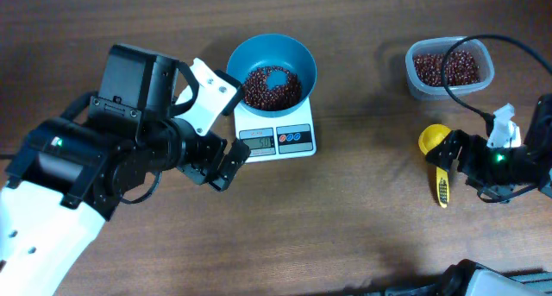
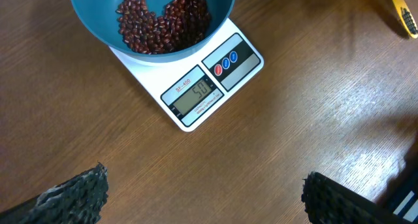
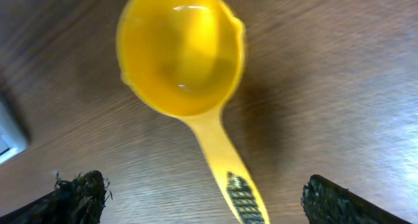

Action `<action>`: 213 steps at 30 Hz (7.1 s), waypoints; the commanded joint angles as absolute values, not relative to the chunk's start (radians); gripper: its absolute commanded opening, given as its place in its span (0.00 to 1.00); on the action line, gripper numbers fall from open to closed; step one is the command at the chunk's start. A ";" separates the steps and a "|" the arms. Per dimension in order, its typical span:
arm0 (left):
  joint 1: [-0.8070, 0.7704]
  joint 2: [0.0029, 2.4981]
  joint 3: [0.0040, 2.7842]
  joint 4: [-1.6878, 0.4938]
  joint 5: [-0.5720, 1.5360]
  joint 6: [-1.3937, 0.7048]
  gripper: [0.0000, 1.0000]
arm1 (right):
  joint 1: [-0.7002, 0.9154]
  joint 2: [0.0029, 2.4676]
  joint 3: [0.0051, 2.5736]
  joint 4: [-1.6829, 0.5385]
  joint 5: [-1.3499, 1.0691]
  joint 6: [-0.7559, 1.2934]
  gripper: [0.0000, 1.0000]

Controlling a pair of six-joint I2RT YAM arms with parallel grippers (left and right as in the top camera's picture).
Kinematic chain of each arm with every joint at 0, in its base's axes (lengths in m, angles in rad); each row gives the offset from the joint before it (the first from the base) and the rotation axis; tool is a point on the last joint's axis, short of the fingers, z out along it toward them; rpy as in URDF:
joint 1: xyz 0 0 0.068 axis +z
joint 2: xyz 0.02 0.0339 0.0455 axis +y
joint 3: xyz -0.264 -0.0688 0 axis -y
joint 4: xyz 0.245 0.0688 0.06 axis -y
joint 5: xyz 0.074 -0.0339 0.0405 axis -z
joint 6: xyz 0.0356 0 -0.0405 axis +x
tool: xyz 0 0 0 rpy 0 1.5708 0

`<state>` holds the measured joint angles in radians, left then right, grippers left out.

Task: Scoop item into bowl and weigh 50g on scale

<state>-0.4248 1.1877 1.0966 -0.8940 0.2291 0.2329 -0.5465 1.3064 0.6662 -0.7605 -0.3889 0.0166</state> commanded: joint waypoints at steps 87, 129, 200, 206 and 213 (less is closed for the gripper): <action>-0.423 1.190 1.112 -0.895 0.240 0.249 0.99 | 0.078 0.003 0.191 -0.306 -0.104 -0.075 0.99; -0.423 1.190 1.112 -0.895 0.240 0.248 0.99 | 0.078 0.003 0.006 -0.075 -0.059 -0.074 0.99; -0.421 0.444 0.287 -0.380 -0.420 0.059 0.99 | 0.078 0.004 0.006 -0.075 -0.059 -0.074 0.99; -0.287 0.421 0.161 -0.143 -0.410 0.105 0.99 | 0.078 0.004 0.006 -0.075 -0.059 -0.074 0.99; -0.179 0.308 0.046 -0.020 -0.297 0.105 0.99 | 0.078 0.004 0.006 -0.074 -0.059 -0.074 0.99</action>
